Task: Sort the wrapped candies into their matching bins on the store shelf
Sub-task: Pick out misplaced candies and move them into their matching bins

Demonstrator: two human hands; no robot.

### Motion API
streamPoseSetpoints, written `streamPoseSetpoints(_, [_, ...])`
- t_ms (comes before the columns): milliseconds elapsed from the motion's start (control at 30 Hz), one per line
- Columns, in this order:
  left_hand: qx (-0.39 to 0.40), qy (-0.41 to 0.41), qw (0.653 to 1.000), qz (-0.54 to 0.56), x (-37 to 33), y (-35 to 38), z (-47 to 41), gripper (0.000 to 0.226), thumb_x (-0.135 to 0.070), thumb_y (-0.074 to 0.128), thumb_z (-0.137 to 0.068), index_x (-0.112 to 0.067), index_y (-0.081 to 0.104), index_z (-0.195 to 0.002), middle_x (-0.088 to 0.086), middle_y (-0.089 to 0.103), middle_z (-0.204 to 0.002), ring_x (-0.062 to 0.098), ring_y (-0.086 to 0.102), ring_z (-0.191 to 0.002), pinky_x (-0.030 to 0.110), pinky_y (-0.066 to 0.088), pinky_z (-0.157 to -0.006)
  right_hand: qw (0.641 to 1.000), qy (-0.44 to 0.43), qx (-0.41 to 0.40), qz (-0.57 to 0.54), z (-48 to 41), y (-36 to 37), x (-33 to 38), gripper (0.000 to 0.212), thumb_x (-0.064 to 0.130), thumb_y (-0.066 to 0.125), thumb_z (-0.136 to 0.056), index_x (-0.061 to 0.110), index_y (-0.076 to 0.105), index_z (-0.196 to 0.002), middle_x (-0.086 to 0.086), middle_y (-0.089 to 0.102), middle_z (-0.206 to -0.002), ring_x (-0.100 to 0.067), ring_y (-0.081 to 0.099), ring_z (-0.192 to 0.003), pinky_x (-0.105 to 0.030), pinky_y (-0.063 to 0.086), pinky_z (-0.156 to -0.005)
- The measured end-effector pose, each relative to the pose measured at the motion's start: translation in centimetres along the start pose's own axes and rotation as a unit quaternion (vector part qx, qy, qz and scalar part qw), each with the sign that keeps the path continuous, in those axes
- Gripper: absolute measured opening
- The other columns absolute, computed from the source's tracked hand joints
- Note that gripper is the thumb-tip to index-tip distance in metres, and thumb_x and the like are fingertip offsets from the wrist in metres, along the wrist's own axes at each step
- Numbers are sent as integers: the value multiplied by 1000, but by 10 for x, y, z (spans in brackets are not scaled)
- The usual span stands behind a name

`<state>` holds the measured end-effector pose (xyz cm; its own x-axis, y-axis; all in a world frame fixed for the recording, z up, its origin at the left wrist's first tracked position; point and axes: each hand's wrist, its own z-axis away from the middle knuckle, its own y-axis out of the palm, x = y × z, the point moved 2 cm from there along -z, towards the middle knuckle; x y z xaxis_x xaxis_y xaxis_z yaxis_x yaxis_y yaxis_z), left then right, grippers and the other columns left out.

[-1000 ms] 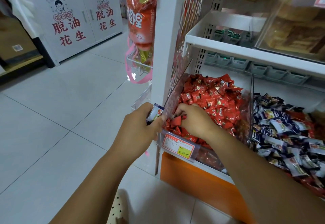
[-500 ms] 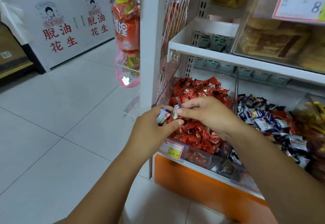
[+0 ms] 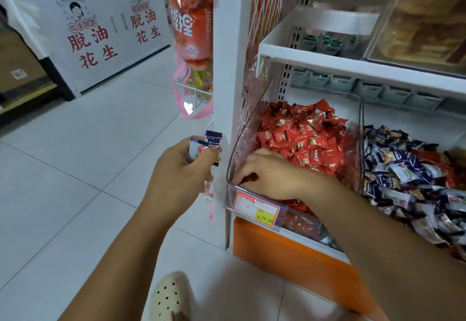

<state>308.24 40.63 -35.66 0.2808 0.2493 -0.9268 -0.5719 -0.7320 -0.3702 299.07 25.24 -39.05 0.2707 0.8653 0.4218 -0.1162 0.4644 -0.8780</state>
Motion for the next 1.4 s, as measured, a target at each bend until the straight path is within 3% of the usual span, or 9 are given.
streamPoseSetpoints(67, [29,3,1000,0,0,1,-1,18,-25,52,-92,-25,68,-84,-2,70,-72,7,58,-53,17,45,-48,990,64,2,123,-2,0,-12,28,49,54,-91,49,60,-118,9,45,-133,-20,22,-135,-55,5,-115])
streamPoseSetpoints(133, [54,7,999,8,-1,1,0,16,-22,50,-95,-23,66,-92,-6,72,-79,11,61,-57,20,46,-49,971,135,-37,192,3,-14,-30,31,51,53,-91,52,56,-121,7,36,-146,-24,16,-139,-59,-6,-114])
streamPoseSetpoints(300, [85,18,996,17,0,-3,0,18,-17,48,-98,-25,64,-101,-9,73,-82,14,65,-61,23,48,-50,954,224,-51,192,16,-38,-50,31,47,55,-92,47,57,-123,7,38,-146,-23,18,-137,-55,11,-112])
streamPoseSetpoints(433, [91,14,995,33,-1,-3,1,22,-12,48,-97,-27,63,-103,-8,74,-83,17,69,-65,23,49,-49,979,58,-166,102,6,-33,-18,20,33,63,-89,33,70,-108,7,63,-114,-14,41,-115,-32,32,-96])
streamPoseSetpoints(533, [93,10,995,35,-1,0,1,21,-11,48,-97,-25,62,-102,-7,74,-83,17,69,-65,22,50,-49,993,-1,-104,56,-10,-5,-1,20,28,63,-89,30,72,-107,1,65,-106,-16,47,-107,-30,40,-89])
streamPoseSetpoints(867, [95,11,995,10,4,2,2,21,-11,47,-95,-24,61,-104,-10,73,-85,15,69,-67,23,49,-51,982,93,-39,159,-32,28,-18,28,38,53,-90,35,66,-114,5,56,-116,-20,37,-114,-37,25,-90])
streamPoseSetpoints(1100, [98,-5,995,24,2,9,1,11,-14,51,-92,-24,54,-94,-7,73,-85,17,68,-64,26,50,-51,993,68,-87,32,0,-18,-10,22,43,63,-88,32,71,-105,8,59,-100,-20,43,-110,-39,36,-96])
streamPoseSetpoints(1233, [94,11,995,23,0,18,2,3,-17,54,-87,-20,54,-87,0,69,-68,14,58,-53,24,47,-52,985,79,-151,7,36,-57,-11,27,37,68,-86,20,72,-106,6,64,-108,-14,53,-104,-26,39,-85])
streamPoseSetpoints(1400, [138,41,990,-6,-8,45,9,15,-43,58,-90,-29,53,-93,-8,58,-51,6,52,-45,15,44,-48,989,95,-104,-43,66,-63,-7,24,43,66,-85,21,71,-94,15,64,-85,-6,56,-76,-17,39,-60])
